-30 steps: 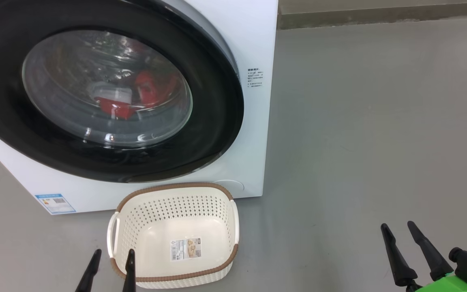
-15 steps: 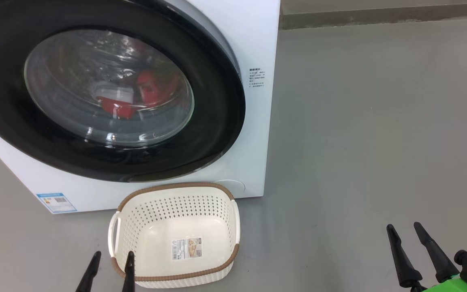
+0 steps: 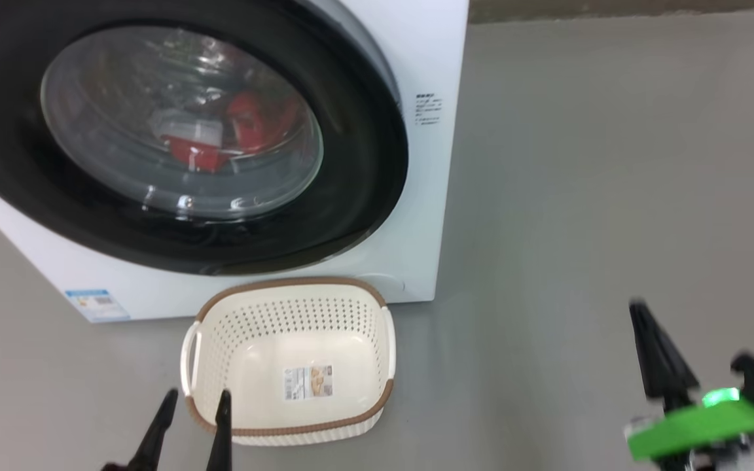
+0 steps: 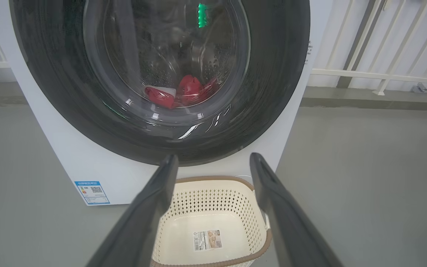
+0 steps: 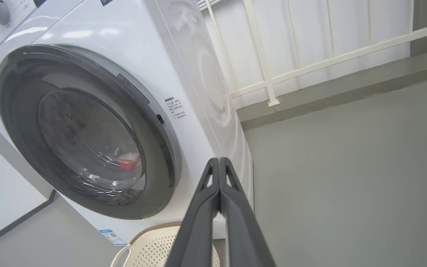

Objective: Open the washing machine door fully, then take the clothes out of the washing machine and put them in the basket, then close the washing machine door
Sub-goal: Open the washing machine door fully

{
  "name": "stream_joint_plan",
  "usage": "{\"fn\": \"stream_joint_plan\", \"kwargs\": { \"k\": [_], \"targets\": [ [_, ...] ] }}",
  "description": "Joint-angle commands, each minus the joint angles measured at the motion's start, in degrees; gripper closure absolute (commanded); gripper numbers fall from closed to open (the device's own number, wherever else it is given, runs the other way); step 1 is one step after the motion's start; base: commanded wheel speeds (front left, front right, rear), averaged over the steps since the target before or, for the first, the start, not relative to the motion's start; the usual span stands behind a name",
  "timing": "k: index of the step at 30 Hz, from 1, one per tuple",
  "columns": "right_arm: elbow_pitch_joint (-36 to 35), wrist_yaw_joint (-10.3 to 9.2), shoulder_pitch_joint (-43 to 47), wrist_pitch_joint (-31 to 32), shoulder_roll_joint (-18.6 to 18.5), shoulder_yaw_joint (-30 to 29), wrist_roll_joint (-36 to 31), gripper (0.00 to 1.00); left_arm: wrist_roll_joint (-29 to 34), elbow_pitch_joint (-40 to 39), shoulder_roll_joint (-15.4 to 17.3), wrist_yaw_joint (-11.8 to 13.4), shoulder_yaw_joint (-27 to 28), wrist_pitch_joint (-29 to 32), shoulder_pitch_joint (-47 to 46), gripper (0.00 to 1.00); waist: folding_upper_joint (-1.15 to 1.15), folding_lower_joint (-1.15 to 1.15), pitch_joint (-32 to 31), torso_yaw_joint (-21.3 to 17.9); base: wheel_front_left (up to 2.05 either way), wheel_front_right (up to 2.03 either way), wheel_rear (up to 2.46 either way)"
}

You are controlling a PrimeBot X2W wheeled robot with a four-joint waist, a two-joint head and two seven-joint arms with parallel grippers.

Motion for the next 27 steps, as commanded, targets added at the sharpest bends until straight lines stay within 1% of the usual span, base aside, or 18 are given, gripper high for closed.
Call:
{"fn": "stream_joint_plan", "kwargs": {
  "k": [1, 6, 12, 14, 15, 16, 17, 18, 21, 24, 27],
  "targets": [
    [-1.92, -0.04, -4.38, -0.69, -0.84, 1.90, 1.47, 1.00, -0.85, -1.55, 0.27, 0.19, 1.35, -0.70, -3.06, 0.00, 0.00, 0.00, 1.38, 1.29, 0.00, 0.00, 0.00],
    [-2.08, -0.04, -12.46, -0.69, -1.43, 4.54, 6.52, 1.00, -1.65, -1.74, 0.27, 0.43, -0.04, -0.70, -4.79, 0.00, 0.00, 0.00, 3.98, 3.49, 0.00, 0.00, 0.00],
    [-1.22, -0.04, -23.61, -0.69, -3.97, 8.45, 10.81, 1.00, -3.08, -1.89, 0.27, 1.08, -1.66, -0.70, -7.88, 0.00, 0.00, 0.00, 8.73, 6.46, 0.00, 0.00, 0.00],
    [-0.60, -0.04, -27.06, -0.69, -4.65, 10.31, 13.48, 1.00, -3.77, -1.83, 0.27, 1.32, -2.33, -0.70, -9.23, 0.00, 0.00, 0.00, 10.44, 7.42, 0.00, 0.00, 0.00],
    [0.27, -0.04, -30.33, -0.69, -5.78, 12.67, 16.63, 1.00, -4.55, -1.85, 0.27, 1.60, -3.06, -0.70, -10.57, 0.00, 0.00, 0.00, 12.06, 8.39, 0.00, 0.00, 0.00],
    [0.27, -0.04, -30.33, -0.69, -5.78, 12.67, 16.63, 1.00, -4.55, -1.85, 0.27, 1.60, -3.06, -0.70, -10.57, 0.00, 0.00, 0.00, 12.06, 8.39, 0.00, 0.00, 0.00],
    [0.88, -0.04, -33.48, -0.39, -7.08, 15.65, 20.69, 1.00, -5.34, -1.93, 0.27, 1.89, -3.83, -0.70, -11.76, 0.00, 0.00, 0.00, 13.62, 9.30, 0.00, 0.00, 0.00],
    [0.88, -0.04, -33.48, -0.39, -7.08, 15.65, 20.69, 1.00, -5.34, -1.93, 0.27, 1.89, -3.83, -0.70, -11.76, 0.00, 0.00, 0.00, 13.62, 9.30, 0.00, 0.00, 0.00],
    [0.89, -0.04, -37.94, 1.91, -9.13, 19.41, 28.17, 1.00, -6.29, -1.90, 0.27, 2.24, -4.75, -0.70, -13.11, 0.00, 0.00, 0.00, 15.68, 10.32, 0.00, 0.00, 0.00],
    [-0.12, -0.04, -41.95, 5.45, -11.27, 21.37, 36.29, 1.00, -7.02, -1.84, 0.27, 2.42, -5.52, -0.70, -14.23, 0.00, 0.00, 0.00, 17.54, 11.18, 0.00, 0.00, 0.00],
    [-0.96, -0.04, -45.39, 9.42, -13.56, 21.88, 43.43, 1.00, -7.58, -1.82, 0.27, 2.55, -5.98, -0.70, -15.19, 0.00, 0.00, 0.00, 19.17, 11.87, 0.00, 0.00, 0.00]
  ]
}}
